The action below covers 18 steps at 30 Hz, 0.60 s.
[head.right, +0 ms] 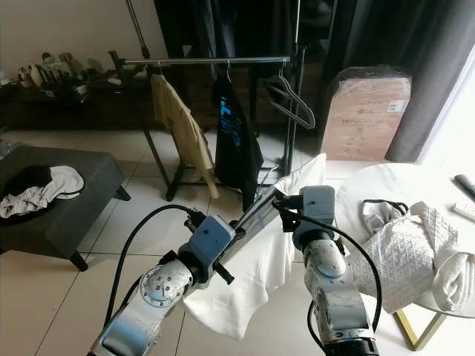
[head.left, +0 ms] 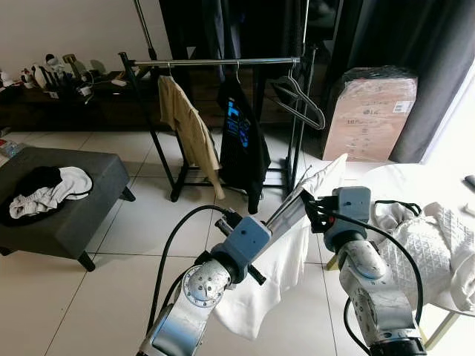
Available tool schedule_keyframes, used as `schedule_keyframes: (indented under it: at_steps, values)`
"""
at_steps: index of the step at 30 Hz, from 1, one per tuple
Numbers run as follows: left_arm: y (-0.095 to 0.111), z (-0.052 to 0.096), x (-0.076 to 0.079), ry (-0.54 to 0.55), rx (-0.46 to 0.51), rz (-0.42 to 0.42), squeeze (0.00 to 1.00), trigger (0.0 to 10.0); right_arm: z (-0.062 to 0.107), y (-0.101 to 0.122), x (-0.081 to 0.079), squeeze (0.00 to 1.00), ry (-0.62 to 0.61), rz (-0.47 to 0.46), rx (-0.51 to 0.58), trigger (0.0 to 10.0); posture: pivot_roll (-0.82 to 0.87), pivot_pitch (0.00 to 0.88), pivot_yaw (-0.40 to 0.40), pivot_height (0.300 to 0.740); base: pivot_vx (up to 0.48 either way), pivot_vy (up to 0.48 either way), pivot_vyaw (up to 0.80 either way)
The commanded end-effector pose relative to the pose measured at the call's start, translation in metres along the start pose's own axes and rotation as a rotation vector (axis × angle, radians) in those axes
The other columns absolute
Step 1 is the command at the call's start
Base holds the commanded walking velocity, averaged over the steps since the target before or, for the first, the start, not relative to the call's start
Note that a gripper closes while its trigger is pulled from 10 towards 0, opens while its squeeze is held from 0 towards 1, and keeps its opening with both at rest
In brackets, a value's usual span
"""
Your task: Hang hanger
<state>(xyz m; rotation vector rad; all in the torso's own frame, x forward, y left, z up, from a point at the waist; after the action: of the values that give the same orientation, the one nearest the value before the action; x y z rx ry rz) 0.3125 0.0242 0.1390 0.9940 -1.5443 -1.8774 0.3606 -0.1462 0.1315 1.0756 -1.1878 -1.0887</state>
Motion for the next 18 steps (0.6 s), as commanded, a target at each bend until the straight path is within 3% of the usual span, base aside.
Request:
schedule_keyframes:
  at_steps: [1, 18]
  values:
    - [0.0107, 0.0024, -0.0008, -0.004, 0.032, -0.02, 0.0, 10.0, -0.0022, 0.001, 0.0043, 0.0, -0.02, -0.007, 0.002, 0.0, -0.17, 0.079, 0.038, 0.74, 0.0, 0.0, 0.0]
    - [0.0075, 0.0038, 0.0028, -0.032, 0.012, -0.026, 0.0, 10.0, -0.0033, 0.0019, 0.0095, 0.0, -0.036, -0.007, 0.007, 0.0, -0.17, 0.079, 0.039, 0.74, 0.0, 0.0, 0.0]
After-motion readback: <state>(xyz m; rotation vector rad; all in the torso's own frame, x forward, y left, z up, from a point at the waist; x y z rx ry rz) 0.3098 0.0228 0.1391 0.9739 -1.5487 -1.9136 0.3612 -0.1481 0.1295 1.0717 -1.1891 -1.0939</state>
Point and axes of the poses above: a point about 5 cm out from each wrist's last joint towards the gripper, its own z axis pointing back from the gripper into the wrist, its own y axis along the axis of the wrist's last joint, x = y × z, the point moved 4 cm from there along -z, pointing out of the wrist towards the gripper, and after that the axes turned 8 degrees about z, right-handed, at the moved point
